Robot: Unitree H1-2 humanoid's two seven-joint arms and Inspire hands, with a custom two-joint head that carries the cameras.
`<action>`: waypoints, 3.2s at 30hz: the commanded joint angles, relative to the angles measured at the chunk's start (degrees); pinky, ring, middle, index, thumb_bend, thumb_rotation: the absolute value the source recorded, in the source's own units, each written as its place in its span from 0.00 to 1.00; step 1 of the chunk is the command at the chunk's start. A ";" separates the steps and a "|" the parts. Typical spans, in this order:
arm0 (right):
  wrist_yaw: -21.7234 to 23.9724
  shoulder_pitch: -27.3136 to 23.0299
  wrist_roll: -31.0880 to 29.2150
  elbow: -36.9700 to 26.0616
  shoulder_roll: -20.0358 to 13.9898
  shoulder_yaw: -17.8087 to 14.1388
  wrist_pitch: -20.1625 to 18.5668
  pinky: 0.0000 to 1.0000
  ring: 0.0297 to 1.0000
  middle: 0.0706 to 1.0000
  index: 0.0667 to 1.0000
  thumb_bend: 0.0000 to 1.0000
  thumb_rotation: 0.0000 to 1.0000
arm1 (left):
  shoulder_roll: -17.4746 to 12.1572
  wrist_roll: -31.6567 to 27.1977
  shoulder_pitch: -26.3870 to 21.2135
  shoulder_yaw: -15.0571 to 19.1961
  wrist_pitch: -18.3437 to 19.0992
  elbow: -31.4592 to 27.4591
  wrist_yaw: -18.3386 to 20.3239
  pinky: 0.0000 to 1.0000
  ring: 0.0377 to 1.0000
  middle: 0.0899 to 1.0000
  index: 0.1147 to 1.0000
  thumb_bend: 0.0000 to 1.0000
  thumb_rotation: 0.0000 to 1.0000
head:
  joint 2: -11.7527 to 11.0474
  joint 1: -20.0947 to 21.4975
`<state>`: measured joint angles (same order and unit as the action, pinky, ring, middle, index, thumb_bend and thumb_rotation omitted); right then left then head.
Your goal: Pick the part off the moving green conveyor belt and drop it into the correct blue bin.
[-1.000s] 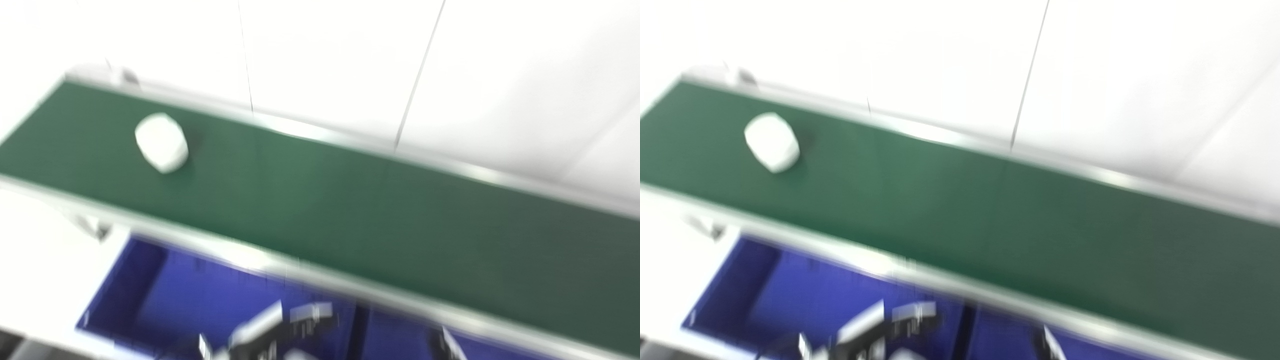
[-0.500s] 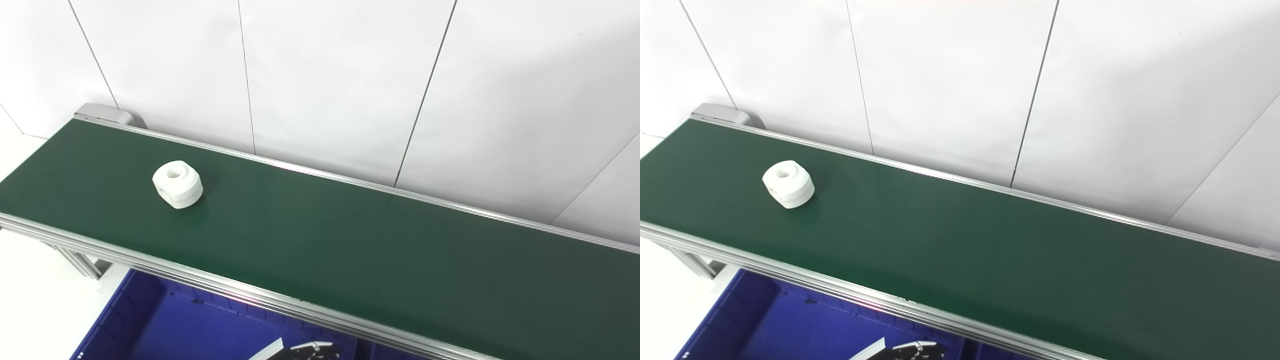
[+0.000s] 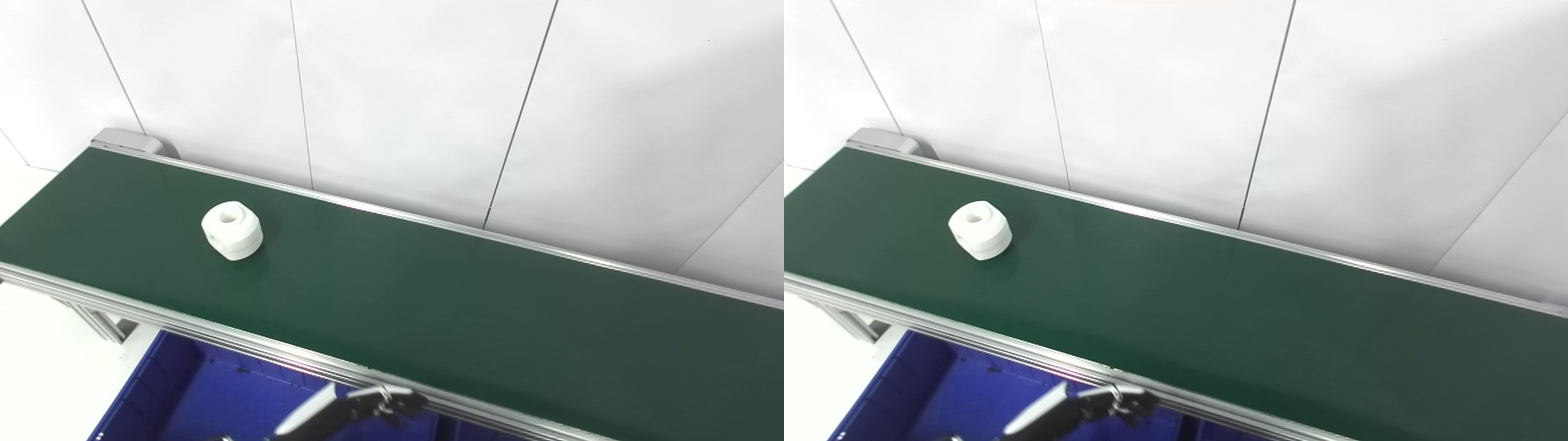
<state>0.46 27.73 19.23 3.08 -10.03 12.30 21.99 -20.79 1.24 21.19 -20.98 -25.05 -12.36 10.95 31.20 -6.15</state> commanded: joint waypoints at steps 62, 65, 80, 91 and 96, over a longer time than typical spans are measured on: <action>1.97 0.45 -5.35 -6.32 -1.95 -0.88 0.90 0.85 0.87 0.88 0.91 0.84 0.34 | -18.17 34.89 -43.98 5.57 20.38 18.34 19.31 1.00 1.00 1.00 0.94 1.00 0.10 | 9.93 -5.72; 1.98 0.48 -5.28 -6.24 -1.96 -0.98 1.05 0.85 0.87 0.88 0.91 0.84 0.34 | -18.44 36.39 -43.81 4.54 21.96 18.26 21.09 1.00 1.00 1.00 0.94 1.00 0.11 | 10.00 -5.91; 2.46 0.49 -6.37 -6.47 -2.04 -1.45 0.97 0.85 0.88 0.89 0.91 0.83 0.32 | -12.48 42.40 -42.11 2.73 11.15 31.83 -1.70 0.92 0.93 0.94 0.86 0.86 0.00 | 10.47 -5.99; 2.28 0.64 -5.95 -6.70 -1.48 -1.87 1.25 0.83 0.86 0.88 0.90 0.84 0.33 | -5.46 34.94 -43.01 5.80 1.76 44.03 -16.05 0.36 0.42 0.47 0.45 0.47 0.00 | 11.19 -5.61; 2.36 0.76 -6.23 -7.20 -1.48 -1.94 1.35 0.82 0.86 0.88 0.89 0.84 0.33 | -2.86 30.01 -40.97 8.46 0.62 42.73 -17.33 0.36 0.42 0.46 0.45 0.47 0.00 | 11.84 -5.54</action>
<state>2.91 28.22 13.82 -2.19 -11.66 10.70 21.92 -23.45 33.47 -19.01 -13.84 -22.85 32.47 -4.39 42.98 -11.78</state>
